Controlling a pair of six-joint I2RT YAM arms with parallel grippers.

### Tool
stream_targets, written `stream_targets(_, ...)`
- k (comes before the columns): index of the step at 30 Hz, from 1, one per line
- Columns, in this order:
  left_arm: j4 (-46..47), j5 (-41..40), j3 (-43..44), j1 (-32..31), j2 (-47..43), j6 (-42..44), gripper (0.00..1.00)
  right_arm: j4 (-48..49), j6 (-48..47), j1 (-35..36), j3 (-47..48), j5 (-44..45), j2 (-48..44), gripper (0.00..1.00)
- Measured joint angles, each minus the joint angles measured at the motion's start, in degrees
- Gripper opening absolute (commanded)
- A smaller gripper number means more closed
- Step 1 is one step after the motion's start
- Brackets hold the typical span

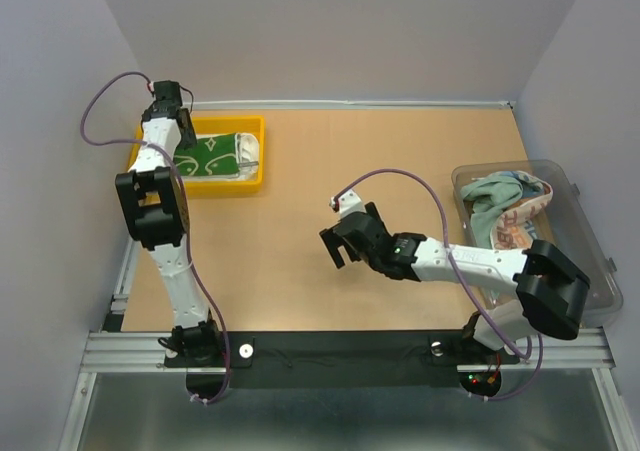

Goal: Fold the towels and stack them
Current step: Neatly place the folded towel into the bin

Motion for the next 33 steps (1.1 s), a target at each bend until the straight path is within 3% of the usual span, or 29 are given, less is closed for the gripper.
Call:
stream_targets(6, 6.38, -0.98, -10.93, -3.91, -15.41, -6.14, 0.75, -0.02, 0.59, -0.02, 0.0, 1.11, -1.84, 1.0)
stream_targets(10, 9.86, 1.86, -12.41, -7.52, -20.61, -8.85, 0.75, 0.0, 0.66, -0.35, -0.15, 1.7, -3.32, 1.0)
stream_targets(14, 14.64, 8.35, -15.13, -10.49, -21.46, -13.0, 0.76, 0.02, 0.66, -0.76, -0.22, 2.12, -3.91, 1.0)
stream_targets(21, 26.49, 21.92, -29.79, -13.44, -21.09, -26.27, 0.78, 0.02, 0.66, -1.46, -1.42, 2.16, -4.11, 1.0)
stream_targets(33, 38.51, 20.13, -32.33, -15.96, -18.29, -36.74, 0.79, 0.02, 1.2, -2.64, -4.2, 2.69, -6.25, 1.0)
